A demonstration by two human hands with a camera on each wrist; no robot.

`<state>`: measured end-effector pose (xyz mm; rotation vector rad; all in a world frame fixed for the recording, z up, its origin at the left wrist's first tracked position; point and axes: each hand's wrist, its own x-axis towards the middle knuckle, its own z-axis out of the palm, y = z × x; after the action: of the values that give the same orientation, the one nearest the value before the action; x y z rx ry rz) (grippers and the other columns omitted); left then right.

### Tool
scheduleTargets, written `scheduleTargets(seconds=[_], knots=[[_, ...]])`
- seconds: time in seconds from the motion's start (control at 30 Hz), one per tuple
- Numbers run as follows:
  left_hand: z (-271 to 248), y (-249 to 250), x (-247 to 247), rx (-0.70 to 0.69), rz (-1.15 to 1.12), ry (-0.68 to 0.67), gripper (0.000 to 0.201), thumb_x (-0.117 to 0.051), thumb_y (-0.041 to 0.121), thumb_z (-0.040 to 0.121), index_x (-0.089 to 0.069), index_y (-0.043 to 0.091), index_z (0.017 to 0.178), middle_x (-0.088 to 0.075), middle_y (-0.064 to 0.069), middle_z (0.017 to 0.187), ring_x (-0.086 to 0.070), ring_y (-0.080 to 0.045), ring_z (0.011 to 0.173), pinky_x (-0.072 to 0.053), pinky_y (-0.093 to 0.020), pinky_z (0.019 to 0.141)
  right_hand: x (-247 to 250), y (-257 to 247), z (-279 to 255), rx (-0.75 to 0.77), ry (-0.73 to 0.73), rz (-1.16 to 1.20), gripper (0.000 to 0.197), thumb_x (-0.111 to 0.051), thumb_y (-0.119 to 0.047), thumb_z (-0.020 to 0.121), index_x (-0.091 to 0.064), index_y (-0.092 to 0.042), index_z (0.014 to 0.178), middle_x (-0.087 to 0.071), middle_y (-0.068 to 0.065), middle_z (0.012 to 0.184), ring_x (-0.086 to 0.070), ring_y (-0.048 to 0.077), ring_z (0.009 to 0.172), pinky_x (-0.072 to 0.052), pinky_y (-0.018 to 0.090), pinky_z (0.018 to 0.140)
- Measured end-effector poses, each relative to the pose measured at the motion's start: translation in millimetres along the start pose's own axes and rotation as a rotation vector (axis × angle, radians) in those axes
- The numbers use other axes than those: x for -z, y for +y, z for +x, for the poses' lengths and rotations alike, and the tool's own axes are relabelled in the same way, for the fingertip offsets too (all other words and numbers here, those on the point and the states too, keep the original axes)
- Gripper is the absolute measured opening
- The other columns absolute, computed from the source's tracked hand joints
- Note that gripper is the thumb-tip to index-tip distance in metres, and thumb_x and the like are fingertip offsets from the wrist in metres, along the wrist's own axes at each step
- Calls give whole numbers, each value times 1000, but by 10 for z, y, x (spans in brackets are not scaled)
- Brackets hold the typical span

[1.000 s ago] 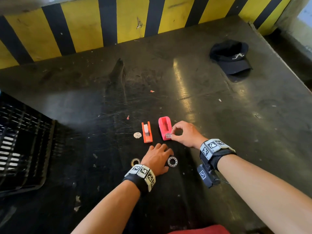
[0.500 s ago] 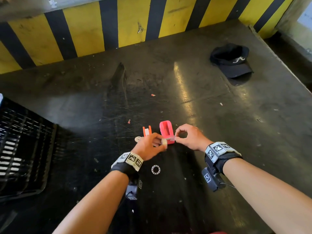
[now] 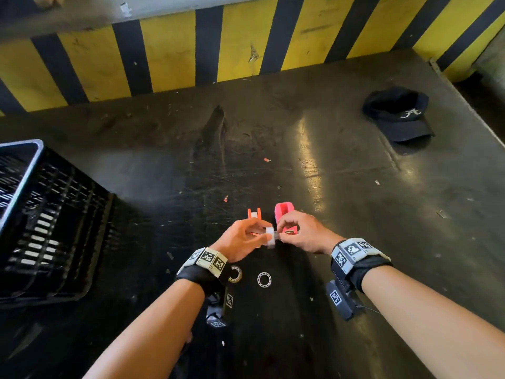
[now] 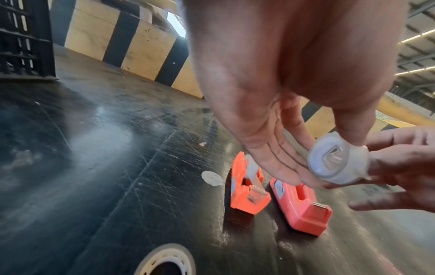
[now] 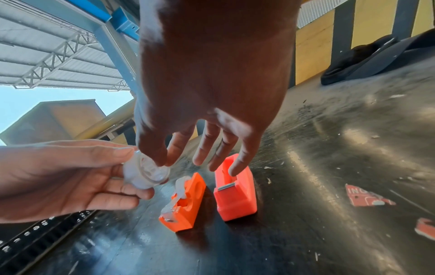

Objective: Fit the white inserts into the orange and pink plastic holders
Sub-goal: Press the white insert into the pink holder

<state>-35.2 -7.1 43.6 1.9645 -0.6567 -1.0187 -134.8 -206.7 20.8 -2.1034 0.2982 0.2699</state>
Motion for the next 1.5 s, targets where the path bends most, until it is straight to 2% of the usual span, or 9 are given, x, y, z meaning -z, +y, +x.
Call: scheduleTargets(seconds=[0.23, 0.4, 0.83, 0.97, 1.07, 1.13, 1.23, 1.4, 1.5], knots=[[21, 17, 10, 10, -29, -35, 37, -74, 20, 91, -67, 20, 127, -73, -6, 117, -71, -18, 111, -61, -44, 96, -29, -39, 8, -24, -9, -4, 13, -78, -23, 82, -68, -29, 89, -70, 2, 104, -66, 19, 99, -54, 35, 89], [34, 18, -1, 21, 47, -33, 44, -84, 24, 81, -69, 24, 123, -73, 6, 112, -71, -9, 107, -56, -39, 104, -43, -24, 0, -50, -45, -20, 13, -76, -22, 83, -68, -30, 91, -69, -1, 106, -64, 17, 99, -49, 27, 82], [118, -31, 26, 42, 107, -22, 42, -81, 27, 84, -67, 25, 123, -71, 8, 111, -68, -10, 109, -54, -39, 105, -10, -8, 64, -118, -55, -15, 13, -75, -21, 87, -67, -30, 92, -65, -5, 104, -63, 15, 96, -45, 23, 74], [162, -41, 58, 35, 137, 8, 40, -81, 26, 84, -69, 24, 122, -70, 13, 107, -69, -6, 106, -55, -34, 102, 31, 140, 167, -106, 79, -196, 49, -77, -26, 77, -53, -31, 119, -56, 0, 129, -56, 26, 118, -51, 34, 90], [196, -41, 106, 12, 128, 31, 35, -81, 25, 85, -71, 24, 118, -73, 12, 106, -71, -4, 102, -56, -27, 97, 90, 237, 262, -128, 17, -385, 105, -85, -36, 70, -24, -30, 155, -28, 1, 159, -37, 33, 140, -44, 52, 108], [225, -18, 148, 7, 135, 45, 33, -80, 25, 85, -72, 25, 117, -72, 14, 105, -70, 1, 100, -53, -17, 88, 97, 278, 328, -163, -72, -489, 126, -90, -38, 69, -6, -30, 162, -10, -4, 168, -23, 34, 148, -36, 59, 113], [264, 50, 216, 22, 172, 57, 29, -78, 30, 86, -71, 31, 115, -67, 20, 105, -66, 3, 102, -48, -16, 84, 30, 355, 421, -178, -116, -546, 134, -94, -36, 66, -2, -30, 164, -6, -7, 171, -17, 32, 151, -32, 61, 115], [321, 107, 291, 16, 210, 92, 28, -76, 33, 87, -71, 35, 114, -66, 9, 121, -62, -5, 112, -43, -15, 86, -20, 412, 478, -111, -51, -497, 123, -94, -40, 59, -19, -31, 156, -29, -6, 162, -32, 28, 145, -37, 55, 112], [353, 176, 298, -12, 247, 95, 29, -75, 39, 86, -72, 38, 114, -61, 7, 131, -56, -9, 120, -44, -26, 98, -65, 376, 413, 35, 7, -362, 122, -91, -43, 54, -23, -32, 154, -31, -6, 155, -37, 26, 140, -42, 52, 110]])
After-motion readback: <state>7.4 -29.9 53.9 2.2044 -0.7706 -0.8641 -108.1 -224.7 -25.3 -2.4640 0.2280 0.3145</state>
